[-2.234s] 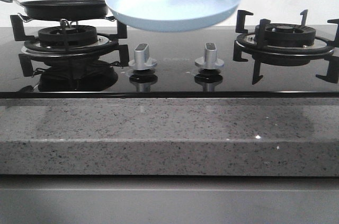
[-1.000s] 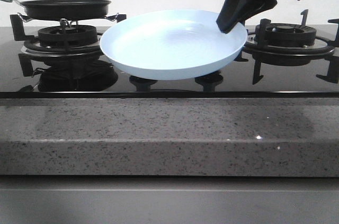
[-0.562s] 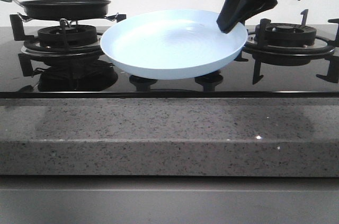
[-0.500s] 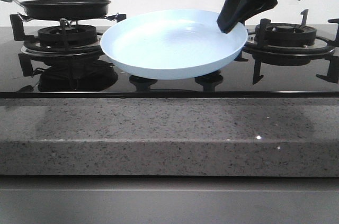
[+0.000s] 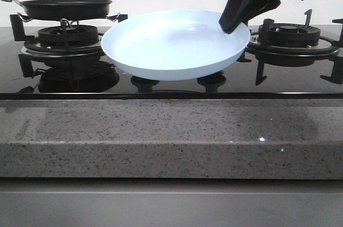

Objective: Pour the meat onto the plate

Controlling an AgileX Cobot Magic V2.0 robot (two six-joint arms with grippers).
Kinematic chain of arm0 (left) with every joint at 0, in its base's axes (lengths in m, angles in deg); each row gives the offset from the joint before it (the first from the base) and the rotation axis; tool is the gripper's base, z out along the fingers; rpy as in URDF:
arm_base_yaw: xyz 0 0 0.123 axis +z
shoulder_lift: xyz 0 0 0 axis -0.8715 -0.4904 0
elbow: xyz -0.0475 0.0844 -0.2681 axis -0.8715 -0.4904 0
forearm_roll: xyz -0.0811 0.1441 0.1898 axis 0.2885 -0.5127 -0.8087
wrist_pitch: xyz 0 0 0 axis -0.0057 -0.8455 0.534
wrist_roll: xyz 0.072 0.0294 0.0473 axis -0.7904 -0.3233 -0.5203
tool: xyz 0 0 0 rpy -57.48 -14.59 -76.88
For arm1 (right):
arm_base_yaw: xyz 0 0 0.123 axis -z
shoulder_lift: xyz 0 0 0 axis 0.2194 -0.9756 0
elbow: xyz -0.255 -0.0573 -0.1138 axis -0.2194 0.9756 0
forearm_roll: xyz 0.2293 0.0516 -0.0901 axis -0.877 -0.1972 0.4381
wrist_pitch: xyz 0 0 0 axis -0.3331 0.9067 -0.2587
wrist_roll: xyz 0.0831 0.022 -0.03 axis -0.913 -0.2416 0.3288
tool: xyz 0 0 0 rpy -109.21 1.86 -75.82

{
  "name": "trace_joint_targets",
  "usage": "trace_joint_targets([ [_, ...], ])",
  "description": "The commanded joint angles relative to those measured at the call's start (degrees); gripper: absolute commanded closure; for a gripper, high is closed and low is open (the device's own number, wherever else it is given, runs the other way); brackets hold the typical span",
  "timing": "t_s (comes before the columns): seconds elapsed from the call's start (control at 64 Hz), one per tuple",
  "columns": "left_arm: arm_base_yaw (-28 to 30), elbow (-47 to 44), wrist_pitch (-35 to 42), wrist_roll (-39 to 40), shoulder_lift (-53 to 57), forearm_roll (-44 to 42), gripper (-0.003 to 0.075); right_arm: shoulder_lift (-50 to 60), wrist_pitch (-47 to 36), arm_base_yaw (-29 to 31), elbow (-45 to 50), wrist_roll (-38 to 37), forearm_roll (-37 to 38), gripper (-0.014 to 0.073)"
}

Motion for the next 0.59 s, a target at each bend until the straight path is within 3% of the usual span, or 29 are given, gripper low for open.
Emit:
trace_joint_targets([
  [0.0, -0.1, 3.3, 0.2, -1.0, 0.1, 7.9, 0.0156, 2.9, -2.7, 0.1, -1.4, 0.5, -1.6, 0.0661],
  [0.328, -0.2, 6.0, -5.5, -6.1, -5.7, 21.4, 0.0159, 2.9, -2.7, 0.1, -1.4, 0.5, -1.6, 0.0661],
  [0.406, -0.2, 6.0, -6.2, -6.7, -6.5, 23.4, 0.0209, 2.9, -2.7, 0.1, -1.4, 0.5, -1.6, 0.0661],
  [0.578, -0.2, 6.0, -7.3, -6.7, -7.2, 23.9, 0.0395, 2.9, -2.7, 0.1, -1.4, 0.5, -1.6, 0.0661],
])
